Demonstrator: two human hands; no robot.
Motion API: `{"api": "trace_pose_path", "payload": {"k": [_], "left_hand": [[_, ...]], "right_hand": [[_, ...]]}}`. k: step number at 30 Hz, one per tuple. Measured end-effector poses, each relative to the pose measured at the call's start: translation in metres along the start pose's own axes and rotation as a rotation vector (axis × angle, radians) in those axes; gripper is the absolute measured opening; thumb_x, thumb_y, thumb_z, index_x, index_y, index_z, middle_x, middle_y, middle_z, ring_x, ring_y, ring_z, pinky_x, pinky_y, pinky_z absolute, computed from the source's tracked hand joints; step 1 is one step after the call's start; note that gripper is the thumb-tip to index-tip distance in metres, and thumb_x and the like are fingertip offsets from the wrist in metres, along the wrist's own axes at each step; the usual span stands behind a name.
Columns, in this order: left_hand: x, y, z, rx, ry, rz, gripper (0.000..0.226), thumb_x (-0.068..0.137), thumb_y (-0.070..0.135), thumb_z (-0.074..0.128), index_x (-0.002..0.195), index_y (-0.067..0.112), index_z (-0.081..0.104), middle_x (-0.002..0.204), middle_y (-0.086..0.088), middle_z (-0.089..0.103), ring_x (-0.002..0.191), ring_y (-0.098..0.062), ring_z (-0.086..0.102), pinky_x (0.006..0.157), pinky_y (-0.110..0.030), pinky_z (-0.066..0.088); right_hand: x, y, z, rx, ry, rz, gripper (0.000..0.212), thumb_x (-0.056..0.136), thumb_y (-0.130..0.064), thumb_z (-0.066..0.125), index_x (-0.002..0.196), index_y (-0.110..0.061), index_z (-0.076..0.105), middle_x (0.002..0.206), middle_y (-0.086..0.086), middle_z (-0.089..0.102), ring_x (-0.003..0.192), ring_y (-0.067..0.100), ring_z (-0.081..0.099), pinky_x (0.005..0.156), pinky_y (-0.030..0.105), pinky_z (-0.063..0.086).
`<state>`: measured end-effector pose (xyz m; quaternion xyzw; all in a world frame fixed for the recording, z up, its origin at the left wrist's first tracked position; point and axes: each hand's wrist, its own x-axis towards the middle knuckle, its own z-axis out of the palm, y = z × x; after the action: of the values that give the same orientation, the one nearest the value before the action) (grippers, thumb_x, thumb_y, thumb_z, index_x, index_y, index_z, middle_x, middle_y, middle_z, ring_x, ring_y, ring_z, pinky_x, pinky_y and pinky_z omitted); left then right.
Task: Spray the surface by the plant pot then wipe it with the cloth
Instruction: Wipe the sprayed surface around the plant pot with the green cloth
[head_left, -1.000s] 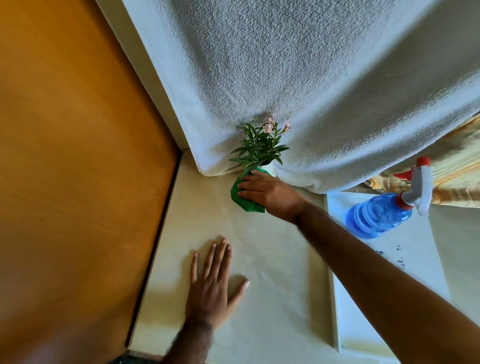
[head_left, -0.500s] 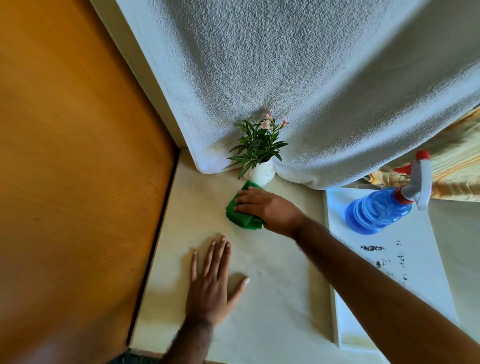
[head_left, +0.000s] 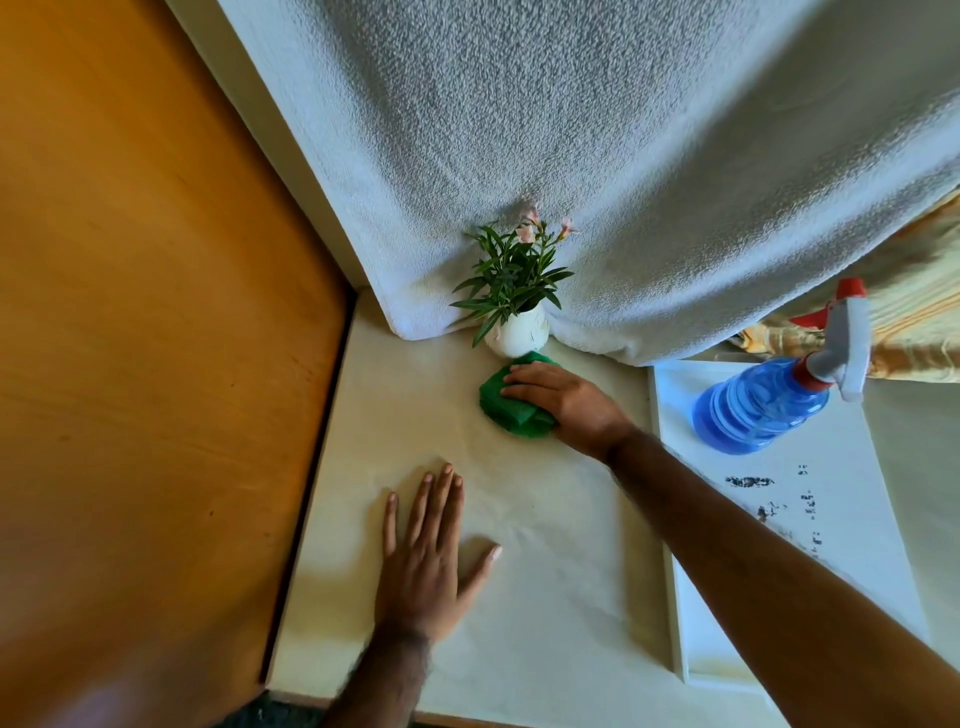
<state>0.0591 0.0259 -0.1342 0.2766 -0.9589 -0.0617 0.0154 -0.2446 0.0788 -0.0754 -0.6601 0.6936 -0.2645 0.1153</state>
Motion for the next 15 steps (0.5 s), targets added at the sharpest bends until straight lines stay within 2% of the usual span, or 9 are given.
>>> {"api": "trace_pose_path", "payload": {"k": [2,4,6,7,11,13,15], "left_hand": [[0.001,0.000,0.000,-0.006,-0.001,-0.001,0.095,0.097,0.076,0.039,0.167,0.016,0.019,0.177,-0.003,0.022,0.163,-0.023,0.023,0.125,-0.067,0.031],[0.002,0.000,-0.001,0.001,-0.024,-0.011,0.095,0.097,0.077,0.035,0.167,0.016,0.017,0.177,-0.003,0.021,0.163,-0.023,0.021,0.125,-0.066,0.031],[0.002,-0.001,-0.001,0.004,-0.048,-0.017,0.096,0.096,0.079,0.032,0.168,0.017,0.014,0.178,-0.003,0.019,0.163,-0.024,0.019,0.126,-0.065,0.030],[0.002,-0.002,-0.001,0.001,-0.053,-0.017,0.096,0.096,0.079,0.032,0.168,0.017,0.014,0.178,-0.003,0.018,0.164,-0.024,0.019,0.126,-0.065,0.030],[0.003,-0.002,-0.003,-0.008,-0.076,-0.020,0.096,0.096,0.080,0.028,0.168,0.018,0.012,0.178,-0.004,0.017,0.164,-0.025,0.018,0.127,-0.065,0.028],[0.004,-0.002,-0.005,-0.010,-0.097,-0.023,0.097,0.096,0.081,0.026,0.168,0.018,0.012,0.178,-0.005,0.017,0.163,-0.026,0.018,0.127,-0.066,0.028],[0.004,0.000,-0.009,-0.023,-0.111,-0.026,0.096,0.096,0.080,0.027,0.168,0.017,0.014,0.177,-0.006,0.019,0.163,-0.027,0.021,0.126,-0.066,0.029]], "right_hand": [[-0.005,0.004,-0.003,0.108,-0.017,0.134,0.058,0.075,0.019,0.071,0.129,-0.003,0.069,0.139,0.019,0.063,0.130,0.033,0.059,0.111,0.044,0.045],[0.000,0.006,-0.009,0.149,-0.040,0.204,0.071,0.067,0.023,0.066,0.131,-0.007,0.069,0.141,0.014,0.062,0.130,0.029,0.059,0.112,0.036,0.044],[0.010,0.002,-0.015,0.135,-0.092,0.256,0.073,0.067,0.022,0.060,0.132,-0.011,0.068,0.141,0.011,0.063,0.129,0.028,0.060,0.109,0.028,0.041],[0.015,-0.002,-0.020,0.113,-0.132,0.286,0.072,0.071,0.020,0.058,0.134,-0.014,0.067,0.140,0.009,0.064,0.127,0.028,0.061,0.106,0.027,0.042],[0.017,-0.023,-0.040,-0.010,-0.312,0.300,0.064,0.082,0.010,0.053,0.136,-0.022,0.064,0.133,0.005,0.069,0.120,0.027,0.062,0.097,0.039,0.051],[0.001,-0.038,-0.051,-0.033,-0.281,0.287,0.063,0.081,0.011,0.055,0.135,-0.020,0.064,0.132,0.003,0.069,0.119,0.026,0.062,0.096,0.037,0.051],[-0.030,-0.053,-0.061,-0.043,-0.138,0.267,0.066,0.076,0.014,0.061,0.135,-0.014,0.065,0.135,0.006,0.067,0.122,0.027,0.062,0.100,0.034,0.049]]}}
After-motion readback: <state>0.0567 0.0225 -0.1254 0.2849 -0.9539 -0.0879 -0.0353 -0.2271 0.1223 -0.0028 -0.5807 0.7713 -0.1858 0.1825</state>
